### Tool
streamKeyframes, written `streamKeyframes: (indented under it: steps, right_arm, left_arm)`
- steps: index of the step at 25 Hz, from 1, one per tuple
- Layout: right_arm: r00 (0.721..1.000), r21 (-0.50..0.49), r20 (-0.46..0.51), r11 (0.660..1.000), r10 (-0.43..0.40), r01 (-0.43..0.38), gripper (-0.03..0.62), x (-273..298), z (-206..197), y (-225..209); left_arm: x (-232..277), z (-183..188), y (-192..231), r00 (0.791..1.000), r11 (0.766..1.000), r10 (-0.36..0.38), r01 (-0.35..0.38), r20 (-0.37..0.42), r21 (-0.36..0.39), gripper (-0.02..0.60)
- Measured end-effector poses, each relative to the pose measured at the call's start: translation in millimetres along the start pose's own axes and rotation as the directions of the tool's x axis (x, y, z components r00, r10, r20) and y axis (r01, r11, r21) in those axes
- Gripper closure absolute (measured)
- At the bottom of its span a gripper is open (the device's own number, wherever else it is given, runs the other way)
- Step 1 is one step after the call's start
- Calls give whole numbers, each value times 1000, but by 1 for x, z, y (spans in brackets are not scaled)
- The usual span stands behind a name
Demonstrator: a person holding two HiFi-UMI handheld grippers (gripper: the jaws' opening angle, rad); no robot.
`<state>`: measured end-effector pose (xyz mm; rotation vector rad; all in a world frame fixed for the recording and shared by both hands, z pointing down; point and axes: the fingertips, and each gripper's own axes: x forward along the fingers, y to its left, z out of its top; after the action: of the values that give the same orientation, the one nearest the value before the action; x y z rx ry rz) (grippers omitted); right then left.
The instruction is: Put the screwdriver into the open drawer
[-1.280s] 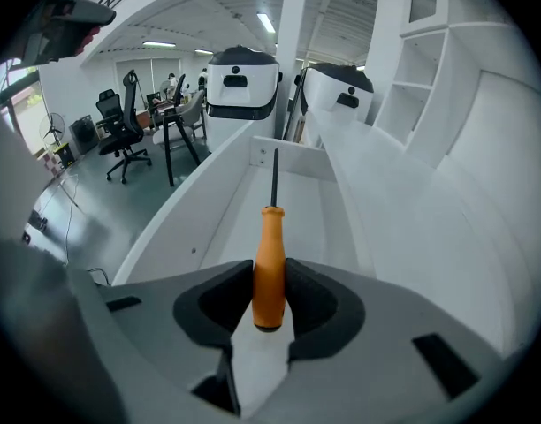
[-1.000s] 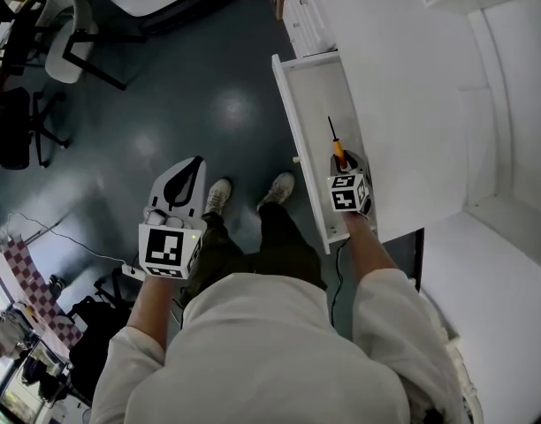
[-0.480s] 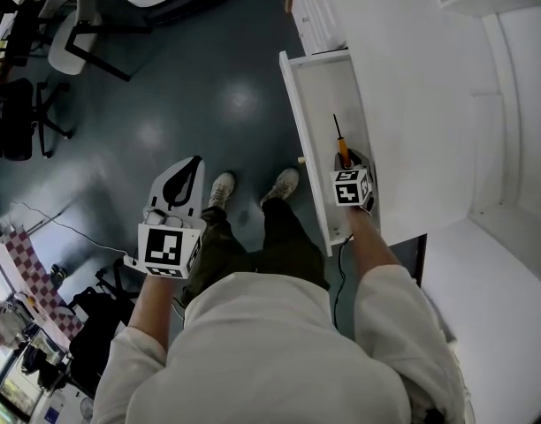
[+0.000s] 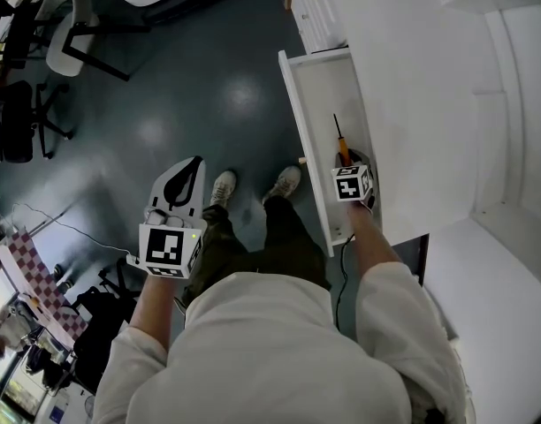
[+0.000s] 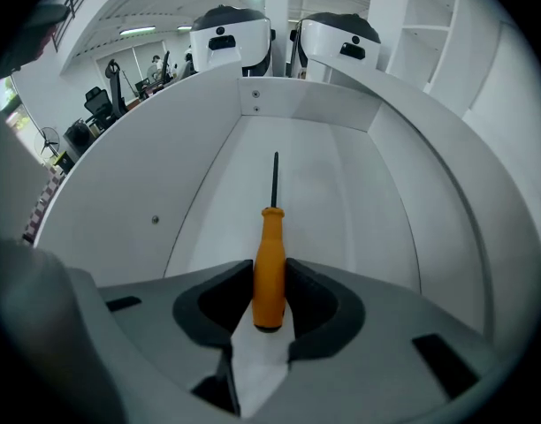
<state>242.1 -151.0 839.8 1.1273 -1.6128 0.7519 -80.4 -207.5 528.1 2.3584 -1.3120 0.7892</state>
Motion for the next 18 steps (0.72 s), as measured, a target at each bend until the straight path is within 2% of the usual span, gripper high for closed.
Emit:
streamKeyframes:
  steps: [12,18]
  right_arm:
    - [999,7,-39,1000,18,-18,465,3,0,1]
    - [1000,20,-17,1000,20,-19,456,-1,1,0]
  left_arm:
    - [1,-2,3,1000,1000,-4,4,-6,-4,576]
    - [-1,0,3,1000,1000,-8,8,-4,1,575]
